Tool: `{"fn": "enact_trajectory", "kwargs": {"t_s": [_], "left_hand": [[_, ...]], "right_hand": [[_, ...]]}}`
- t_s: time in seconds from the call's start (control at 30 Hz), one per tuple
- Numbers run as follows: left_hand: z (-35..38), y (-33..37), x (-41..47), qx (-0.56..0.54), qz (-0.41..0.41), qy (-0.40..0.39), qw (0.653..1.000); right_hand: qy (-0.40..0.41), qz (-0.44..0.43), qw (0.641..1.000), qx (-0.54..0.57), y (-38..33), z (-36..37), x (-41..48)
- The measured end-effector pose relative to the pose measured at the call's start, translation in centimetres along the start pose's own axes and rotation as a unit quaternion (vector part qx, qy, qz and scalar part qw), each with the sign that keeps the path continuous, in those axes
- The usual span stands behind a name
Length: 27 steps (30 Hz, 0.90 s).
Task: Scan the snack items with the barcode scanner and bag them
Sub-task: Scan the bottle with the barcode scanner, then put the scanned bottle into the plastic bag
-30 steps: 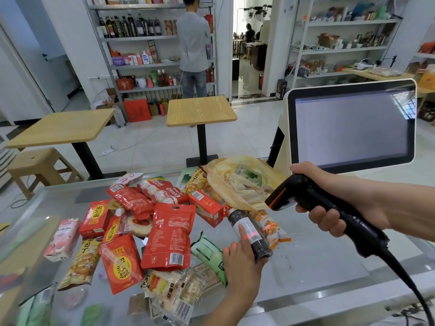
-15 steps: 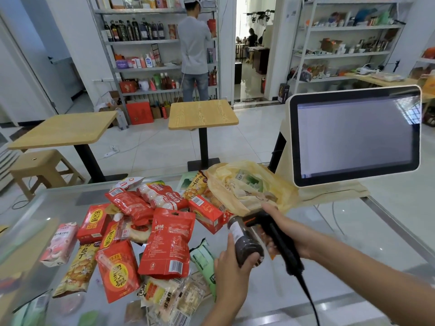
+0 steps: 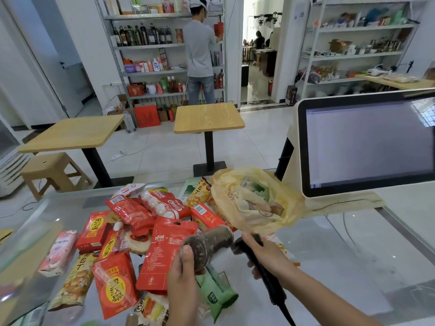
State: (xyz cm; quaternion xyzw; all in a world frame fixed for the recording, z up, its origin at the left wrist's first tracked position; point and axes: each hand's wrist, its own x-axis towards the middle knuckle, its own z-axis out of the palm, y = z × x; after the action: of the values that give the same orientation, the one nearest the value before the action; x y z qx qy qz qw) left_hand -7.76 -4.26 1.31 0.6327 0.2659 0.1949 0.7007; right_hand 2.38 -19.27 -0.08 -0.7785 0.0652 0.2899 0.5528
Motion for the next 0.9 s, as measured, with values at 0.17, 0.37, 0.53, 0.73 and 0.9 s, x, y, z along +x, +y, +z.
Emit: {"fn": "enact_trajectory", "kwargs": {"t_s": [0.17, 0.37, 0.53, 0.73, 0.9], "left_hand": [[1.5, 2.6, 0.3, -0.036, 0.049, -0.023, 0.998], [4.4, 1.9, 2.1, 0.040, 0.121, -0.113, 0.985], [7.7, 1.1, 4.4, 0.211, 0.226, -0.263, 0.914], [9.8, -0.4, 10.3, 0.545, 0.357, -0.246, 0.718], [10.3, -0.9, 12.8, 0.664, 0.385, -0.247, 0.591]], "right_hand": [[-0.020, 0.047, 0.996, -0.076, 0.3, 1.1, 0.6], [0.027, -0.103, 0.960, -0.259, -3.0, -1.6, 0.9], [-0.126, -0.013, 0.970, 0.206, -9.0, -4.9, 2.7], [0.062, -0.190, 0.965, 0.169, -10.4, -6.1, 8.5], [0.076, -0.268, 0.960, -0.025, -9.2, -5.4, 11.3]]}}
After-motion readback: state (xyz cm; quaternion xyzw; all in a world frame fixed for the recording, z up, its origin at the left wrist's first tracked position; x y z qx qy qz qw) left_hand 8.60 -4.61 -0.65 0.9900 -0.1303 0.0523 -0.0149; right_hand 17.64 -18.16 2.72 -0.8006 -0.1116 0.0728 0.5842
